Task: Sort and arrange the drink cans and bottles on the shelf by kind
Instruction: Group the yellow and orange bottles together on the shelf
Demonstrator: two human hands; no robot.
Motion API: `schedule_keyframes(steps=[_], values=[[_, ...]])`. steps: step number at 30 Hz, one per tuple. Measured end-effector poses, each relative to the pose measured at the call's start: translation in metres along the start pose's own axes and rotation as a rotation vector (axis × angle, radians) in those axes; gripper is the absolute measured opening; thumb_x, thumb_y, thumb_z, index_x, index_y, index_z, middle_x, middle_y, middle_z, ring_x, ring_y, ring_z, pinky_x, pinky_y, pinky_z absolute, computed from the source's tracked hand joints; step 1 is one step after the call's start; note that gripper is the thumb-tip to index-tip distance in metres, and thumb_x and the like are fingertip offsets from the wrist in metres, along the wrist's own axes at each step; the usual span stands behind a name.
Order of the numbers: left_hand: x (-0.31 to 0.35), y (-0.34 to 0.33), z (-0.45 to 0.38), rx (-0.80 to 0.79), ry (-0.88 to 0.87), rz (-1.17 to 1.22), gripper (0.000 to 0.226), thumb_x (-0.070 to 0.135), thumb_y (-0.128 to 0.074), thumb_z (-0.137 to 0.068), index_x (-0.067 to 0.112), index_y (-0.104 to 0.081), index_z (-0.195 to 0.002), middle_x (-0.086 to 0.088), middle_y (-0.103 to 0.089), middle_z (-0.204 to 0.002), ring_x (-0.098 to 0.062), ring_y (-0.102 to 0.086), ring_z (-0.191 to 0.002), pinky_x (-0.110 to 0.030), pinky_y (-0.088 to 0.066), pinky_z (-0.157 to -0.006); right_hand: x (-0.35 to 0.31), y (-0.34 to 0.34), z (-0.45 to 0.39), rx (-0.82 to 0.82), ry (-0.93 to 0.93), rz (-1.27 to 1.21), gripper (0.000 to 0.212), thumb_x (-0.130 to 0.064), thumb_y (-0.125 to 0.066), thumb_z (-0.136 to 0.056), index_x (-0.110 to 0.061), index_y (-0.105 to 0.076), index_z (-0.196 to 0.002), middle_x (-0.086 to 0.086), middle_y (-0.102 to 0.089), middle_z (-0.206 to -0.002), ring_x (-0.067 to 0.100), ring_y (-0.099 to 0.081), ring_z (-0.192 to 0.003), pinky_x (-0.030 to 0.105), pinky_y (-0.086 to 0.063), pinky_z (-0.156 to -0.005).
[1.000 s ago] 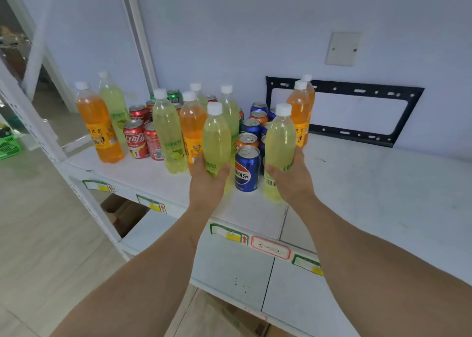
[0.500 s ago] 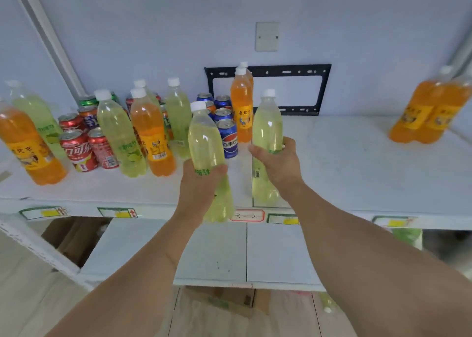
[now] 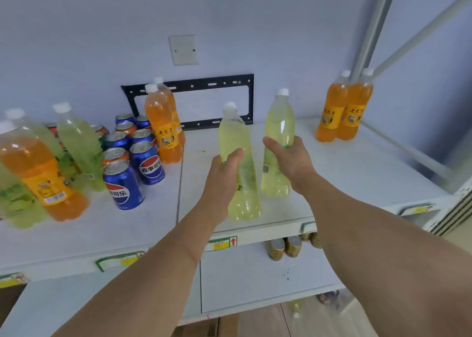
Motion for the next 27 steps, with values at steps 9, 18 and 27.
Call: schedule_keyframes(steps=[9, 18, 27], values=[[0.004, -0.121, -0.101, 0.019, -0.04, -0.023, 0.046, 0.059, -0.058, -0.082, 0.024, -0.058, -0.112, -0.004, -0.066, -0.104, -0.021, -0.067, -0.09, -0.04, -0.056, -0.076, 0.02, 0.071, -0.149, -0.001, 0.015, 0.052, 0.064, -0.045, -0.082, -0.073, -0.018, -0.049, -0.121, 0.001, -0.063, -0.103, 0.021, -0.064, -0.091, 0.036, -0.055, -0.072], [0.008, -0.148, -0.173, 0.085, -0.061, -0.078, 0.048, 0.057, -0.063, -0.085, 0.021, -0.061, -0.115, 0.0, -0.066, -0.095, -0.018, -0.066, -0.081, -0.031, -0.052, -0.064, 0.031, 0.074, -0.228, 0.001, 0.055, 0.013, 0.071, -0.038, -0.083, -0.075, -0.021, -0.045, -0.133, -0.004, -0.061, -0.113, 0.02, -0.06, -0.101, 0.038, -0.053, -0.089], [0.005, -0.16, -0.214, 0.076, -0.116, -0.116, 0.056, 0.055, -0.072, -0.079, 0.023, -0.054, -0.121, 0.002, -0.066, -0.103, -0.018, -0.068, -0.09, -0.038, -0.059, -0.072, 0.046, 0.072, -0.25, -0.026, 0.058, -0.056, 0.08, -0.037, -0.083, -0.075, -0.024, -0.041, -0.142, -0.009, -0.063, -0.116, 0.013, -0.061, -0.104, 0.035, -0.053, -0.092]])
Point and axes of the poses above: each hand's wrist, its own z-axis away from the middle knuckle, its own y-axis out of the back of the hand, x = y × z, the point moved 9 cm from there along -z, towards the middle knuckle
